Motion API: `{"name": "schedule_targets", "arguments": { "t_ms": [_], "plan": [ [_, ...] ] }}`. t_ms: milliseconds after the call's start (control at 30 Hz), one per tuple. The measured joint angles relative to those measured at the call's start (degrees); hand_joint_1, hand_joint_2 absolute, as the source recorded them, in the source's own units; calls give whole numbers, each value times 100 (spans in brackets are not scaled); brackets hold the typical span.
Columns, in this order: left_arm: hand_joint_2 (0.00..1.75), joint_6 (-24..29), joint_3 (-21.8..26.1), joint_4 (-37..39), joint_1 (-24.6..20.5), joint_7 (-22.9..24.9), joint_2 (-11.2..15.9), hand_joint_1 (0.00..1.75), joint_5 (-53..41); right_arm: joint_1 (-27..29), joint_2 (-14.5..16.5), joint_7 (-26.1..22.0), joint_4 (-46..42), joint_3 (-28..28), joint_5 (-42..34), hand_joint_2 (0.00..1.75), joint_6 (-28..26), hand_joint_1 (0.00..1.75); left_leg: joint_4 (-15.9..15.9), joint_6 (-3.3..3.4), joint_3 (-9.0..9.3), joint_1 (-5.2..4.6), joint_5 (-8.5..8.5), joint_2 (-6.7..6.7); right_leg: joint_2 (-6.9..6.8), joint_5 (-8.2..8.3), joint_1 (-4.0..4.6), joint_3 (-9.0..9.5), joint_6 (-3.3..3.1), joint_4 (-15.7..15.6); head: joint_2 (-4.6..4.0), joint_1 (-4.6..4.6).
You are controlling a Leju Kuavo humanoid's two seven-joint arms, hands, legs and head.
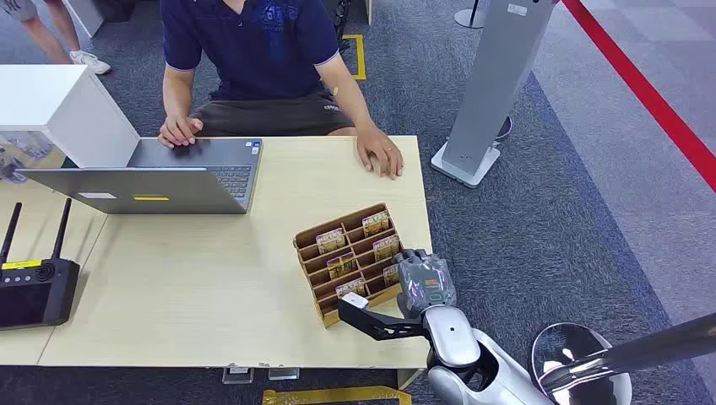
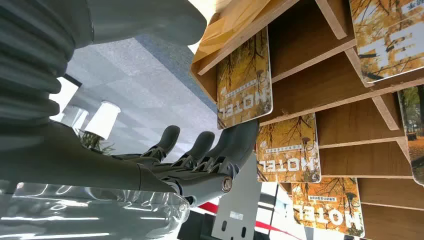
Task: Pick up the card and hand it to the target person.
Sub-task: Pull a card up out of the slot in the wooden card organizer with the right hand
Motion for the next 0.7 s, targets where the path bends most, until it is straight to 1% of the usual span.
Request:
{"name": "schedule_targets", "arguments": {
  "t_ms": [300, 500, 567, 700],
  "plan": [
    [0, 8, -6, -2, -1, -2, -4, 0, -5, -2, -8, -14, 13, 4, -2, 175, -11, 65, -3, 1, 3, 0, 1, 1, 1, 2, 0, 3, 0, -4, 0, 0],
    [0, 12, -23, -5, -3, -12, -3, 0, -24, -7, -21, -16, 5, -15, -1, 175, -30, 93, -2, 1, 1, 0, 1, 1, 1, 1, 0, 1, 0, -2, 0, 0],
    [0, 10, -37, -7, -4, -17, -1, 0, -39, -1, -32, -13, -17, -29, -1, 175, -33, 97, -3, 1, 2, 0, 2, 1, 1, 2, 0, 2, 0, -3, 0, 0],
    [0, -7, -43, -6, -3, -11, 4, 0, -43, 15, -36, -5, -27, -43, 1, 175, -38, 100, -3, 2, 3, 0, 1, 0, 0, 1, 0, 3, 0, -3, 0, 0]
  ]
}}
